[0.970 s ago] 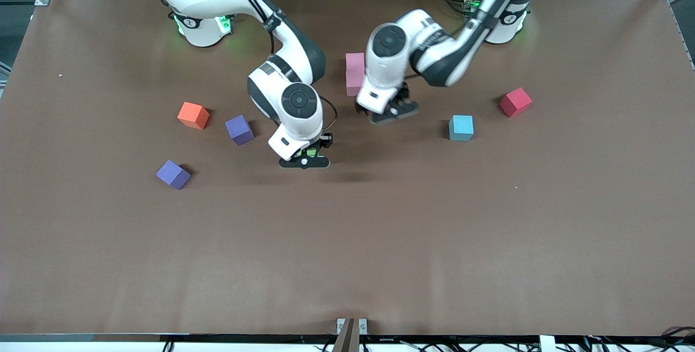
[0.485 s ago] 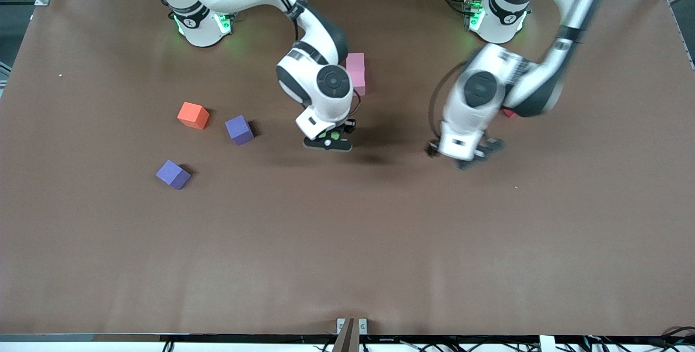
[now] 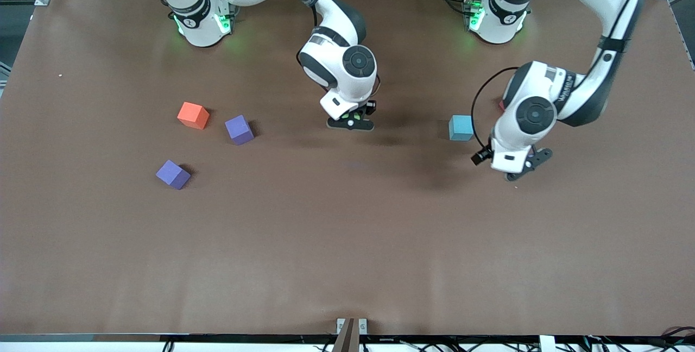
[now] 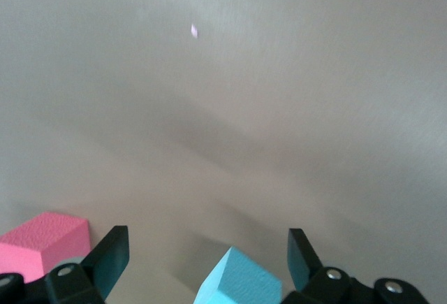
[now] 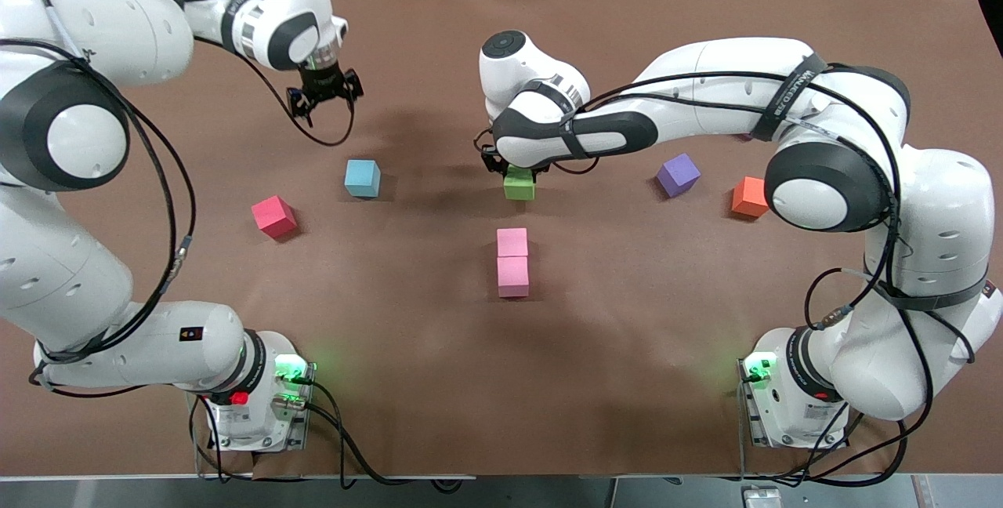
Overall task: Arrange blocks into number 1
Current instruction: 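Place the green cube below lavender with the right gripper while the left grasps cyan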
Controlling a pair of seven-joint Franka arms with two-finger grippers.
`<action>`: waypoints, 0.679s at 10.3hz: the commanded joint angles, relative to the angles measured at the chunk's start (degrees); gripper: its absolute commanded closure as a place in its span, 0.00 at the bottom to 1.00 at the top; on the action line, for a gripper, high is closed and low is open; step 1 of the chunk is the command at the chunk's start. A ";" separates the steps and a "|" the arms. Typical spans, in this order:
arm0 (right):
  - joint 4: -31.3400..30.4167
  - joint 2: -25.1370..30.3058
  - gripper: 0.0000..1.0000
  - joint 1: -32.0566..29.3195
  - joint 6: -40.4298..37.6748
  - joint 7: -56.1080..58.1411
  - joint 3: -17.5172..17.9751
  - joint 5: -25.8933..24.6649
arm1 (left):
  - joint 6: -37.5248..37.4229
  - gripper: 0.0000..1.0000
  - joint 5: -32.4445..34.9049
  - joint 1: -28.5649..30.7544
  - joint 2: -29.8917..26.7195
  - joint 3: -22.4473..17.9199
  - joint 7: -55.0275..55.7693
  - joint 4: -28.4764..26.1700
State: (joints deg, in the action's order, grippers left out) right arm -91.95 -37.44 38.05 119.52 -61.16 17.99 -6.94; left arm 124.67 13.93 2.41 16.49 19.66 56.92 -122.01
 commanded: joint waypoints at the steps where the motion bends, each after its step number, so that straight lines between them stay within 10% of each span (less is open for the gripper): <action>1: 0.81 -0.97 1.00 -0.26 -0.25 -0.54 2.04 0.70 | 1.45 0.00 1.10 -0.30 -8.72 1.16 0.39 -9.43; 4: 0.46 -1.76 1.00 1.06 0.01 -0.54 2.23 0.26 | 1.63 0.00 -3.46 2.93 -12.36 11.24 -2.25 -12.55; 7: -1.21 -2.11 1.00 1.76 1.24 -0.45 2.57 -0.52 | 4.59 0.00 -5.92 3.03 -12.18 12.25 -8.37 -13.07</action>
State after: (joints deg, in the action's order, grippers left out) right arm -92.61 -39.26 39.57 119.84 -61.19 20.09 -6.99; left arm 126.18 10.66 3.62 5.30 31.52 54.01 -133.24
